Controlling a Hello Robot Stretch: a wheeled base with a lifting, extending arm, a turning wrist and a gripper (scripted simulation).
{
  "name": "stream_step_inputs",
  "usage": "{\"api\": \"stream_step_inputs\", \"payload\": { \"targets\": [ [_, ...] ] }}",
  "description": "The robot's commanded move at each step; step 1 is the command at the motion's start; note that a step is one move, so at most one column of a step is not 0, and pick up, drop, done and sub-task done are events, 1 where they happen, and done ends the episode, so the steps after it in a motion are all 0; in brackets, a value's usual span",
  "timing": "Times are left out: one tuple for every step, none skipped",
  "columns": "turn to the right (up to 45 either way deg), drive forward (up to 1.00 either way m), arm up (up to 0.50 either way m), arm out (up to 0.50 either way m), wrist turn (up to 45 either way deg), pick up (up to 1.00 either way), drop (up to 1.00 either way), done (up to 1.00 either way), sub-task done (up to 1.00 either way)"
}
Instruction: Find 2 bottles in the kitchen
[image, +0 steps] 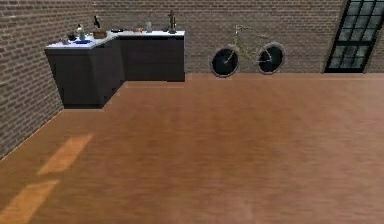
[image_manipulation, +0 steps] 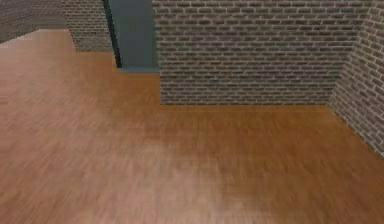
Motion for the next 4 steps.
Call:
{"api": "stream_step_inputs", "payload": {
  "targets": [
    [-12.0,0.0,0.0,0.0,0.0,0.0,0.0,0.0,0.0],
    [0.0,1.0,0.0,0.0,0.0,0.0,0.0,0.0,0.0],
    [0.0,1.0,0.0,0.0,0.0,0.0,0.0,0.0,0.0],
    [0.0,1.0,0.0,0.0,0.0,0.0,0.0,0.0,0.0]
  ]
}}
